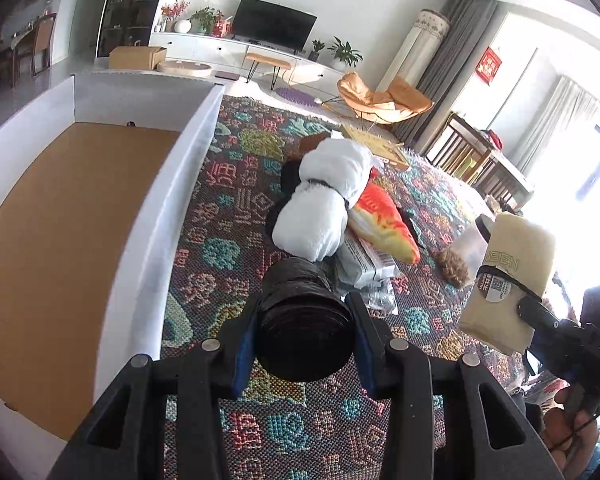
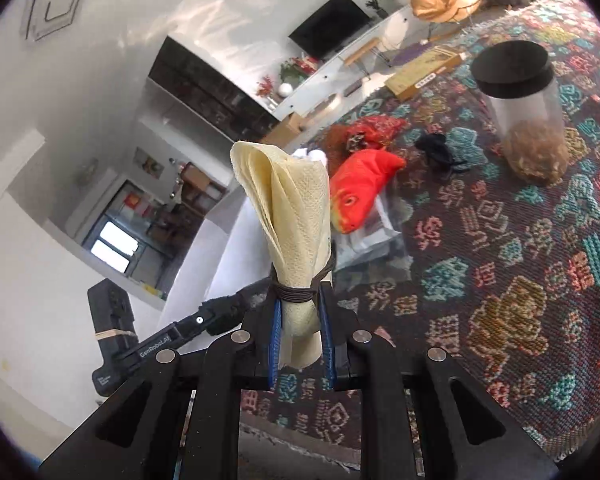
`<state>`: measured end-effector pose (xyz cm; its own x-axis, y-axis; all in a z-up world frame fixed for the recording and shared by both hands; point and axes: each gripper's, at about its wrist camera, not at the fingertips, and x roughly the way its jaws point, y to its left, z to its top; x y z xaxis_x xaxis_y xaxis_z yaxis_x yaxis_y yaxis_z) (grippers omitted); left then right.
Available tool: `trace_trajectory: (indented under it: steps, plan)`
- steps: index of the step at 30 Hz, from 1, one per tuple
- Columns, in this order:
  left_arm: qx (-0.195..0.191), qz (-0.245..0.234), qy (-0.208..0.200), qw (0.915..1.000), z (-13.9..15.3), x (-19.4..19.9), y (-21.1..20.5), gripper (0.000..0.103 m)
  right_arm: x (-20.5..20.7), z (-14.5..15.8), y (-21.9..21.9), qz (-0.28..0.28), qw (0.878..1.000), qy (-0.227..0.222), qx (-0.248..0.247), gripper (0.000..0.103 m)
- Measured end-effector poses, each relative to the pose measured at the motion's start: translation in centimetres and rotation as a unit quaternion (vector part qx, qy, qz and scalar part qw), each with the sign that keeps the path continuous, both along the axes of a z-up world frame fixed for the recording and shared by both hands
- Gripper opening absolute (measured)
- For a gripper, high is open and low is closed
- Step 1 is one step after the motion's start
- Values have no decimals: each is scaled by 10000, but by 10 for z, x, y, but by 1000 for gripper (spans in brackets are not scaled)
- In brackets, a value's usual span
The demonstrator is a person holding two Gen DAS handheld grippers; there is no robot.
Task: Organize soft objects
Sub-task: 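Close the right tool on the cream cloth roll while the left tool grasps the black bundle, then lower both held items into the white box and open both tools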
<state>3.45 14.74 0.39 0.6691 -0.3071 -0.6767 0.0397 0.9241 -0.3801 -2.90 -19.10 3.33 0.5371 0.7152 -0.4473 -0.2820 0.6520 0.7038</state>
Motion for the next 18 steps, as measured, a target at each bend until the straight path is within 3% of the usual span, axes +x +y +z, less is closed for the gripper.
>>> trace_trajectory:
  steps: [5, 8, 11, 12, 13, 14, 15, 16, 18]
  plan:
    - [-395, 515, -503, 9966, 41, -10, 63, 41, 24, 42, 78, 724, 9971, -227, 26, 19]
    - [-159, 965, -695, 9928, 59, -21, 106, 41, 30, 65, 137, 1326, 9907, -288, 114, 19]
    - [426, 1513, -545, 9861, 59, -29, 144, 43, 41, 68, 201, 1885, 9819, -151, 132, 20]
    - [685, 1741, -444, 9813, 56, -30, 154, 55, 44, 64, 221, 2005, 9797, -66, 8, 24]
    - [917, 1949, -357, 9759, 52, -31, 163, 83, 48, 56, 237, 2074, 9782, 26, -127, 34]
    - [1067, 2161, -344, 9699, 48, -34, 171, 95, 50, 49, 248, 2132, 9767, 136, -203, 56]
    - [1156, 2361, -382, 9641, 44, -38, 177, 103, 52, 42, 253, 2140, 9762, 214, -265, 67]
    - [1196, 2495, -395, 9602, 41, -41, 180, 103, 54, 37, 252, 2088, 9771, 232, -347, 70]
    - [1118, 2528, -372, 9603, 35, -43, 182, 103, 53, 30, 241, 1923, 9795, 92, -587, 70]
